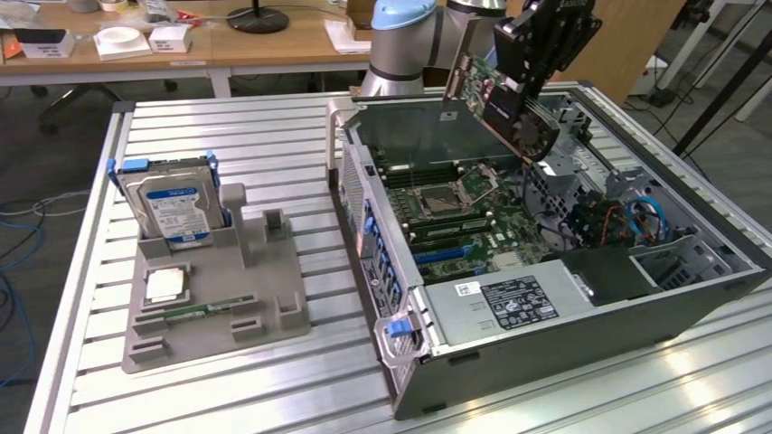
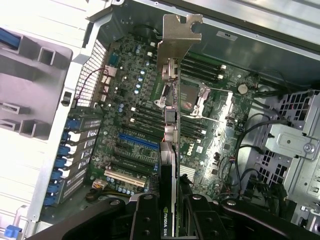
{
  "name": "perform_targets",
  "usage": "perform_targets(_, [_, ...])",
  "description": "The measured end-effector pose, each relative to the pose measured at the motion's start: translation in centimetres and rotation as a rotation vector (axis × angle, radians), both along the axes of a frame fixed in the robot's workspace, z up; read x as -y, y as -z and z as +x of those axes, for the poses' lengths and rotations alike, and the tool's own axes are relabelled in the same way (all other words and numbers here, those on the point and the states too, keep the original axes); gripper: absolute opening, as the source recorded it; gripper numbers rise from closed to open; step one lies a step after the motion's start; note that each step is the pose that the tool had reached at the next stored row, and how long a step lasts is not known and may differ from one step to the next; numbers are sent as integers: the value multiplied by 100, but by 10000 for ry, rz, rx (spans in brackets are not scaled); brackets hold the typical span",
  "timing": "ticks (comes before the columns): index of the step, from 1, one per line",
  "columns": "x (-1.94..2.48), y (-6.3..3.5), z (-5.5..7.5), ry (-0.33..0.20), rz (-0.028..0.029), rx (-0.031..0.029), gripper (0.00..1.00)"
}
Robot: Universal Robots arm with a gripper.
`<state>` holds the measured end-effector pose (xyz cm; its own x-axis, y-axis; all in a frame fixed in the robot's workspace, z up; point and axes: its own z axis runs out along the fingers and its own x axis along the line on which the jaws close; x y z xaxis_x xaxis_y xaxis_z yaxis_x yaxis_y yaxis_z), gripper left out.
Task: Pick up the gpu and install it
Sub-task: 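Insert the gpu into the slot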
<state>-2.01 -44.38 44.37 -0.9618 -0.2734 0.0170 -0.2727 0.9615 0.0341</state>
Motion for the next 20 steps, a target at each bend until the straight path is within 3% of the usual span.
perform_targets(20, [0,0,0,-358,0,0,26])
